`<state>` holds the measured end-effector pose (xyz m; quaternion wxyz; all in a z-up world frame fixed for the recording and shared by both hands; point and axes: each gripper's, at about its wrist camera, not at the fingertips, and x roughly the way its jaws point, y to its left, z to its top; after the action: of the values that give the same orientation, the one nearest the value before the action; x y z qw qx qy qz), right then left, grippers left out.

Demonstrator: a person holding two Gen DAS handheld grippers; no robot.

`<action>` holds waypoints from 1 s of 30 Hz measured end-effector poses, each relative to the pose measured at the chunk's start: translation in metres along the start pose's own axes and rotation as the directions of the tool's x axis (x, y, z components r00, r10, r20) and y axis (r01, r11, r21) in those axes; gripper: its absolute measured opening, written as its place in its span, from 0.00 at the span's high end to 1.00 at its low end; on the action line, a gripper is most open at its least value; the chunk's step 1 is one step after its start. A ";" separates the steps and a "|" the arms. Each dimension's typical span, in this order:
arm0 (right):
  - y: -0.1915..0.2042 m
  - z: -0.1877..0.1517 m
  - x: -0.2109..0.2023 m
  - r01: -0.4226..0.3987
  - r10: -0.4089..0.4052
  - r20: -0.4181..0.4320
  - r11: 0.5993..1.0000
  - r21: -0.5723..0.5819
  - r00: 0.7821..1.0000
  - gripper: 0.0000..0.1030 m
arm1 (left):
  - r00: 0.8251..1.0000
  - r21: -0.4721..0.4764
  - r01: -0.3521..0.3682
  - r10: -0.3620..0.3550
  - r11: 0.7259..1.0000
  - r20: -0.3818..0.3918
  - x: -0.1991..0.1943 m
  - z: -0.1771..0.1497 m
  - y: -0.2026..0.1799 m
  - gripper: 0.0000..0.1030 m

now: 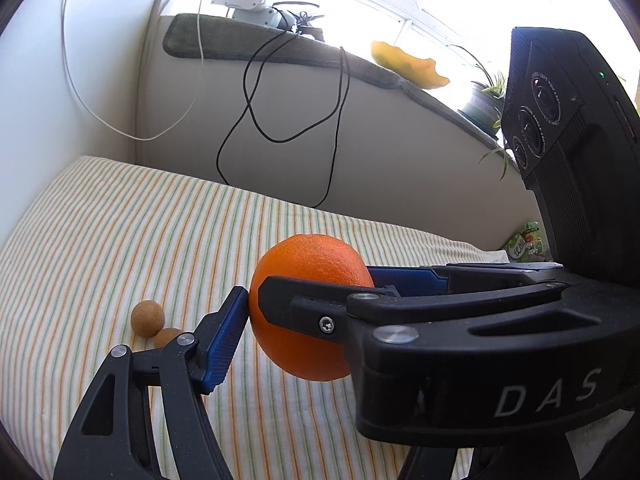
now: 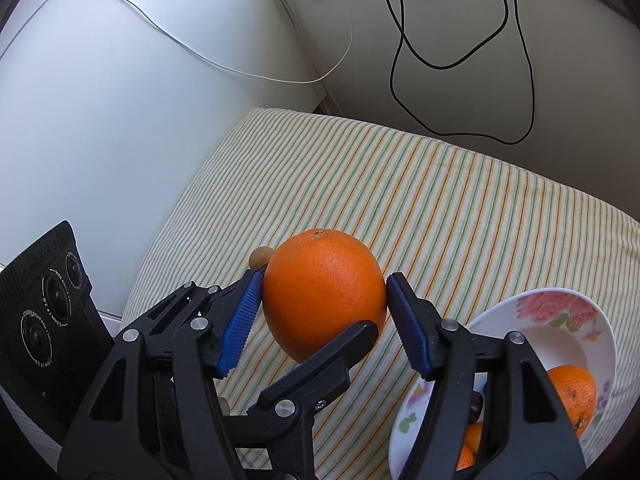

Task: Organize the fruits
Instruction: 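Carry the large orange over the plate with the right gripper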

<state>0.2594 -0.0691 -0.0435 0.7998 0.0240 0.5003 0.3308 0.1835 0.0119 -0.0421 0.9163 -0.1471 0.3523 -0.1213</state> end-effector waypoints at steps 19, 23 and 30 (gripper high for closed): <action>-0.031 -0.034 -0.063 0.056 -0.057 0.051 0.998 0.031 0.997 0.35 | 0.996 0.085 0.086 -0.085 0.993 -0.019 0.005 -0.009 -0.062 0.37; -0.039 -0.039 -0.068 0.064 -0.066 0.053 0.997 0.039 0.996 0.35 | 0.996 0.099 0.087 -0.085 0.991 -0.030 0.012 -0.009 -0.068 0.37; -0.050 -0.042 -0.067 0.075 -0.078 0.045 0.996 0.053 0.996 0.35 | 0.995 0.104 0.093 -0.089 0.990 -0.045 0.022 -0.010 -0.072 0.37</action>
<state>0.2318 -0.1579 -0.0301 0.8225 0.0331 0.4903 0.2863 0.1842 -0.0639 -0.0367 0.9090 -0.1116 0.3567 -0.1843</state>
